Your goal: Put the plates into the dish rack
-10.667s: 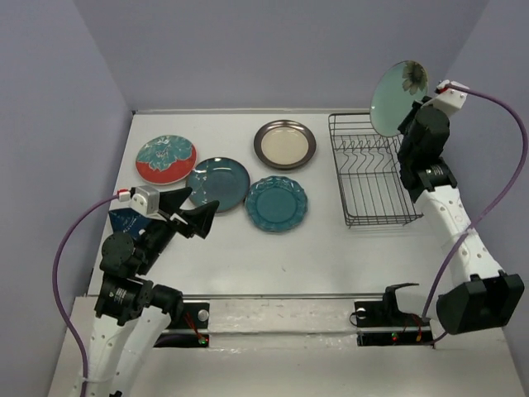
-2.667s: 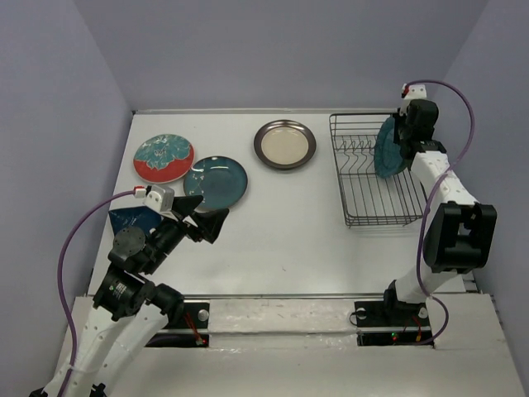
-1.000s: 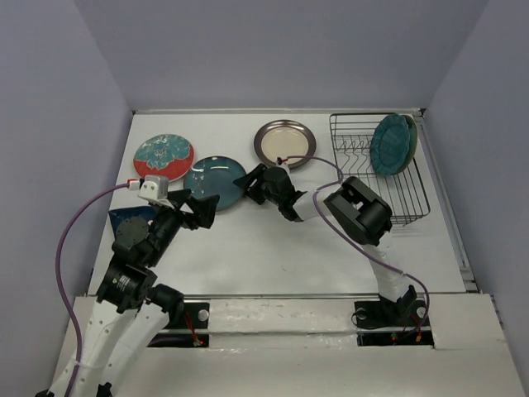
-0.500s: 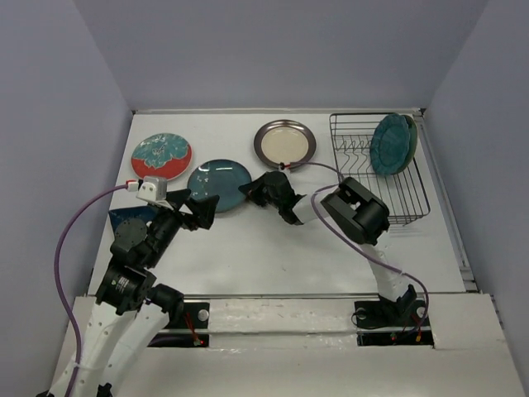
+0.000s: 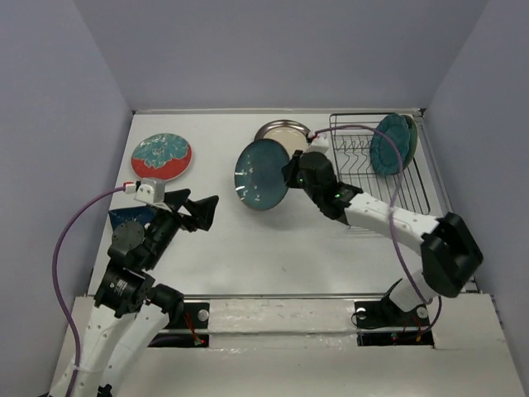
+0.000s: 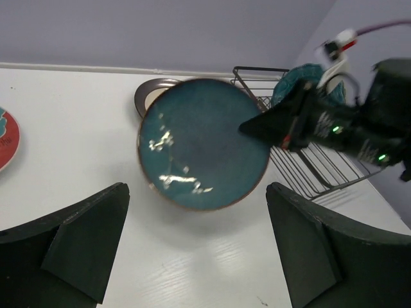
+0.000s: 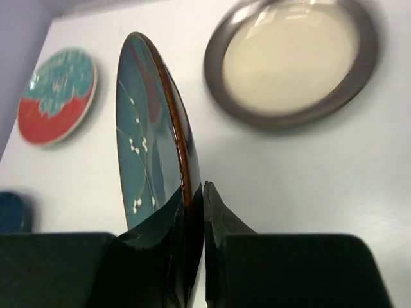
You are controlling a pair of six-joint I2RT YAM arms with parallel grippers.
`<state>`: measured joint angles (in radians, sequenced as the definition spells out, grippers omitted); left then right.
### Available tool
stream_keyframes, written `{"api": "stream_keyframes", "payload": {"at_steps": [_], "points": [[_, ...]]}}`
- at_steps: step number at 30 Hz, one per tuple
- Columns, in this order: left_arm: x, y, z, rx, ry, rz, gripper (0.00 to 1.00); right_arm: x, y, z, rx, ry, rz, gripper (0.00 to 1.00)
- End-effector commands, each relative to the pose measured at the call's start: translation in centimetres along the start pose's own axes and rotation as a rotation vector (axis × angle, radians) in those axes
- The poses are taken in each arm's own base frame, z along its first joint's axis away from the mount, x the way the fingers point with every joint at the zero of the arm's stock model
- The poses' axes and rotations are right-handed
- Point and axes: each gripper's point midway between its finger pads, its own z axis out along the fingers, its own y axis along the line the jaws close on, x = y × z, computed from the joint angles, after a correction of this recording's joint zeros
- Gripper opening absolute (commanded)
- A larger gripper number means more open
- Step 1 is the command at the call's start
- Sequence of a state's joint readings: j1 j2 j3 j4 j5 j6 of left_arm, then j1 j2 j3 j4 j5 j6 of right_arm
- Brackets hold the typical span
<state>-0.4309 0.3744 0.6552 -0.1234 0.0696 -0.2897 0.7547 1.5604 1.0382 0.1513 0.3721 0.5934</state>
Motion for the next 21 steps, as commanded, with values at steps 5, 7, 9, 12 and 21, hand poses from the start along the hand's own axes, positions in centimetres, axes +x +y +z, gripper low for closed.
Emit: {"api": "stream_keyframes", "payload": {"at_steps": [5,7,9,12,21], "points": [[-2.7,-1.7,-0.7,0.068,-0.083,0.005,0.99,-27.9,-9.4,-12.4,0.485,-0.609,-0.409,0.07],[-2.6,-1.9,-0.7,0.075,-0.081,0.006,0.99,-30.7,-10.8,-14.0,0.569,-0.636,-0.481,0.07],[-2.6,-2.0,-0.7,0.08,-0.081,0.005,0.99,-32.6,-12.8,-14.8,0.645,-0.641,-0.529,0.07],[-2.5,-2.0,-0.7,0.082,-0.077,0.006,0.99,-34.8,-14.8,-15.0,0.723,-0.647,-0.599,0.07],[-2.4,-2.4,-0.8,0.096,-0.073,0.006,0.99,-36.4,-19.3,-12.1,0.78,-0.594,-0.701,0.07]]}}
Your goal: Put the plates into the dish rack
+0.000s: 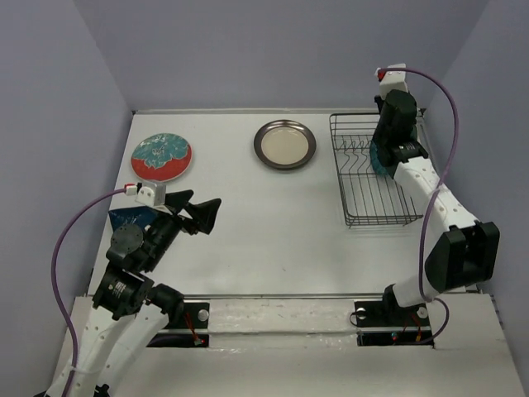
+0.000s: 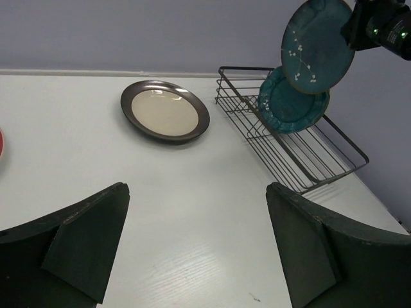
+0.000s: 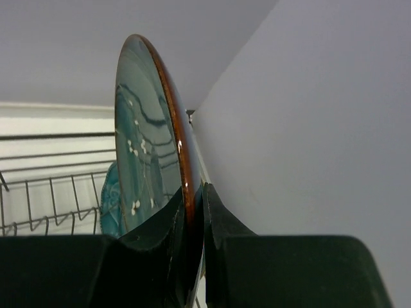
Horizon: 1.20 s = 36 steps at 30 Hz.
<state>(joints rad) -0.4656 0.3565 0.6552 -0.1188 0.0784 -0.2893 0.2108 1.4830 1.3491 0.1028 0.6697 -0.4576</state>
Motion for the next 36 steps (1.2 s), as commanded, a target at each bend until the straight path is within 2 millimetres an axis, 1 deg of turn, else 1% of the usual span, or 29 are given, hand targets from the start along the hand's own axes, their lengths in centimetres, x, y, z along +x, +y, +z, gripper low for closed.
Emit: {"api": "stream_keyframes", "payload": {"at_steps": [1,2,3,4,5,6,7,8,10,15,16,17,18,20,21,24,26,27,28,31,32,33,34,35,36], "points": [[-2.3,-1.2,-0.4,0.045,-0.068,0.008,0.99,-7.1,-4.2,0.5,0.065,-0.217,0.108,0.07],[-2.2,-1.3,-0.4,0.046,-0.066,0.008,0.99,-6.6,-3.6,0.8,0.049,-0.21,0.106,0.07],[-2.2,-1.2,-0.4,0.045,-0.065,0.008,0.99,-6.4,-3.3,0.9,0.047,-0.207,0.109,0.07],[-2.2,-1.3,-0.4,0.048,-0.067,0.008,0.99,-5.6,-3.1,1.3,0.042,-0.192,0.103,0.07],[-2.3,-1.3,-0.4,0.047,-0.067,0.008,0.99,-4.9,-2.4,1.7,0.031,-0.177,0.097,0.07],[-2.2,-1.3,-0.4,0.046,-0.066,0.008,0.99,-4.1,-2.2,2.2,0.031,-0.164,0.099,0.07],[-2.3,-1.3,-0.4,0.047,-0.067,0.008,0.99,-3.1,-1.5,2.4,0.017,-0.147,0.094,0.07],[-2.2,-1.2,-0.4,0.045,-0.067,0.008,0.99,-2.2,-1.2,2.8,0.013,-0.13,0.1,0.07],[-2.2,-1.2,-0.4,0.045,-0.065,0.008,0.99,-1.2,-0.3,3.0,-0.007,-0.114,0.106,0.07],[-2.2,-1.2,-0.4,0.041,-0.066,0.008,0.99,2.6,1.9,3.5,-0.051,-0.046,0.125,0.07],[-2.2,-1.2,-0.4,0.043,-0.066,0.008,0.99,3.1,2.2,3.5,-0.056,-0.038,0.127,0.07],[-2.3,-1.2,-0.4,0.042,-0.069,0.008,0.99,3.9,2.2,3.7,-0.054,-0.027,0.128,0.07],[-2.2,-1.2,-0.4,0.042,-0.064,0.008,0.99,4.9,2.7,3.7,-0.062,-0.011,0.124,0.07],[-2.1,-1.2,-0.4,0.041,-0.061,0.007,0.99,5.7,3.1,3.7,-0.061,-0.009,0.126,0.07],[-2.1,-1.2,-0.4,0.042,-0.063,0.007,0.99,6.5,3.6,3.7,-0.07,0.003,0.127,0.07],[-2.0,-1.1,-0.2,0.035,-0.059,0.001,0.99,7.5,4.2,3.7,-0.081,0.02,0.148,0.07],[-1.7,-0.9,0.2,0.031,-0.045,-0.007,0.99,7.7,4.4,3.6,-0.083,0.027,0.167,0.07],[-1.4,-0.9,0.4,0.029,-0.036,-0.014,0.99,7.8,4.4,3.6,-0.079,0.031,0.177,0.09],[-1.1,-0.9,0.8,0.028,-0.02,-0.026,0.99,8.0,4.6,3.5,-0.078,0.041,0.204,0.18],[-0.7,-1.4,1.4,0.051,0.006,-0.051,0.99,8.4,4.5,3.4,-0.056,0.071,0.264,0.37],[-0.4,-1.7,1.9,0.058,0.029,-0.067,0.99,8.5,4.5,3.4,-0.05,0.082,0.296,0.54],[-0.3,-1.8,2.2,0.061,0.045,-0.073,0.99,8.5,4.3,3.1,-0.045,0.09,0.309,0.63],[0.0,-1.8,2.9,0.051,0.078,-0.086,0.99,7.9,4.1,3.1,-0.043,0.09,0.328,0.76],[0.3,-1.9,3.4,0.054,0.101,-0.098,0.99,8.3,4.2,2.9,-0.044,0.11,0.34,0.76],[0.5,-2.2,3.8,0.06,0.117,-0.122,0.99,7.4,3.9,2.9,-0.044,0.104,0.364,0.83]]}}
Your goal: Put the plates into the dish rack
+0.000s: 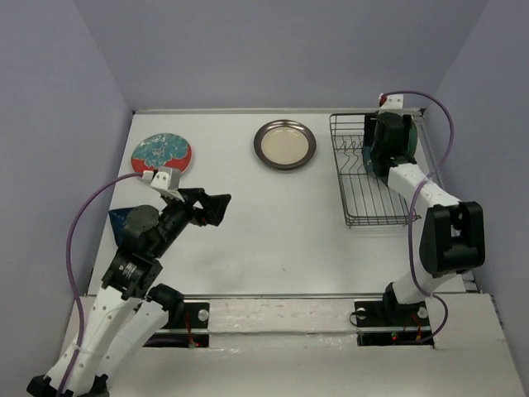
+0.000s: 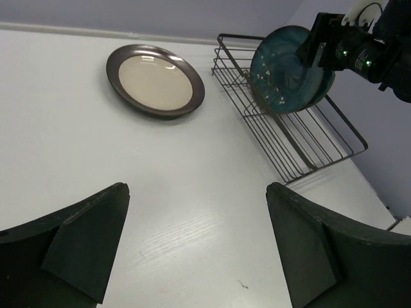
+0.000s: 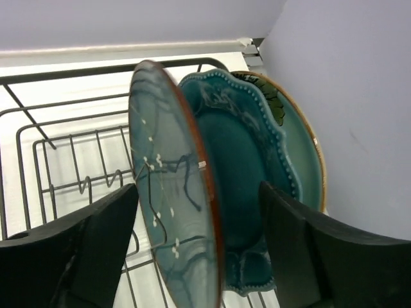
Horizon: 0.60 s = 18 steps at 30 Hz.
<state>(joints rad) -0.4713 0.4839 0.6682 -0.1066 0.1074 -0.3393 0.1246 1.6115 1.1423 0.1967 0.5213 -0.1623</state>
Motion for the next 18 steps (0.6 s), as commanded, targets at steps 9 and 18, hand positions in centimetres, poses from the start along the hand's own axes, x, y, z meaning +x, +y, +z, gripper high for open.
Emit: {"api": "stream_keyframes", "payload": {"at_steps": [9,18], "points": [[1.5,0.4,8.3,-0.051,0.051,-0.279,0.99,-11.1,-1.8,-7.6,-0.155,-0.147,0.459,0.89],[5.8,5.8,17.8,-0.288,0.088,-0.41,0.9,-7.5,4.6,-17.7,-0.624,-0.071,0.633,0.89]]}}
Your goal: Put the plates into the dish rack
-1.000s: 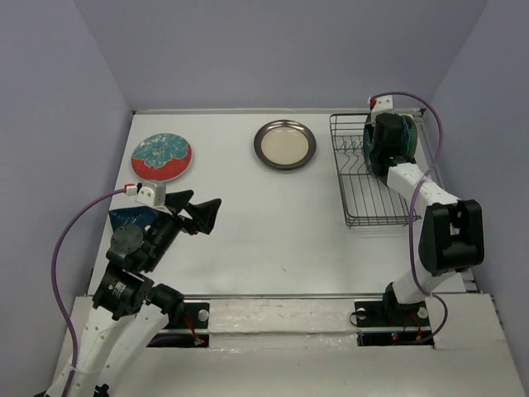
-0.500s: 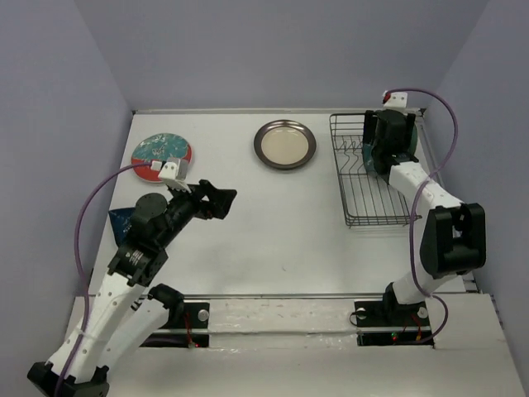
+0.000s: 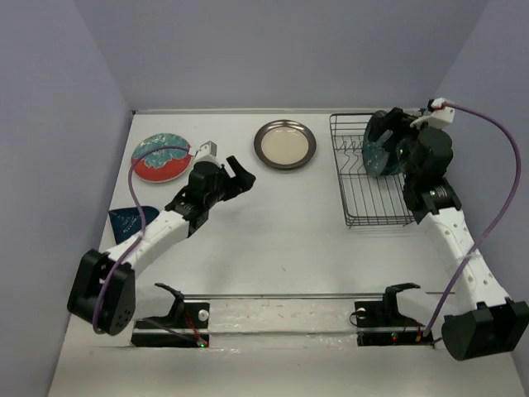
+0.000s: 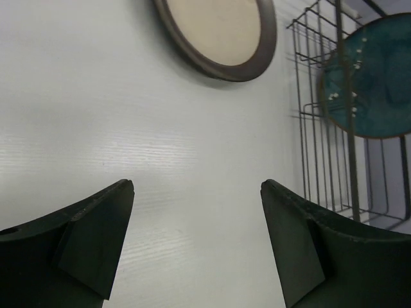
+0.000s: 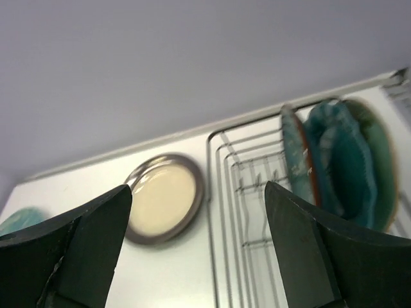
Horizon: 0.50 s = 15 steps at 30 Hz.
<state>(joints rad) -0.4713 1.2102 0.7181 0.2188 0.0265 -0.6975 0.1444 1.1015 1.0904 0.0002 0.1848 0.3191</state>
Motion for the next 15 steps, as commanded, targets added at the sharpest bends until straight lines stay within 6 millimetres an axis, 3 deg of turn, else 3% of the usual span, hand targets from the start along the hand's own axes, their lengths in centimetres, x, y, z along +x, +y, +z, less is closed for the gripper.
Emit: {"api": "stream_keyframes", "payload": {"at_steps": [1,2,9,12,13,15], "points": [[-3.8,-0.7,5.2,-0.041,-0.125,-0.071,0.89,6.0,4.4,-4.1,-0.241,0.178,0.148,0.89],[-5.1,-1.1,6.2,-0.036,-0.141,-0.084,0.88,7.8,3.7,-4.7,-0.231,0.212,0.156,0.89],[-5.7,0.9,14.9,-0.037,-0.077,-0.14,0.81,9.3,5.8,-9.7,-0.406,0.233,0.222,0.89],[-5.6,1.9,17.8,-0.054,-0.069,-0.157,0.78,10.7,5.6,-10.3,-0.411,0.262,0.209,0.89],[-4.2,2.8,19.0,-0.063,-0.031,-0.183,0.76,10.9,5.5,-10.3,-0.412,0.268,0.204,0.89],[-4.9,2.5,20.4,-0.046,-0.038,-0.188,0.75,11.2,5.5,-10.4,-0.415,0.275,0.205,0.88]]}}
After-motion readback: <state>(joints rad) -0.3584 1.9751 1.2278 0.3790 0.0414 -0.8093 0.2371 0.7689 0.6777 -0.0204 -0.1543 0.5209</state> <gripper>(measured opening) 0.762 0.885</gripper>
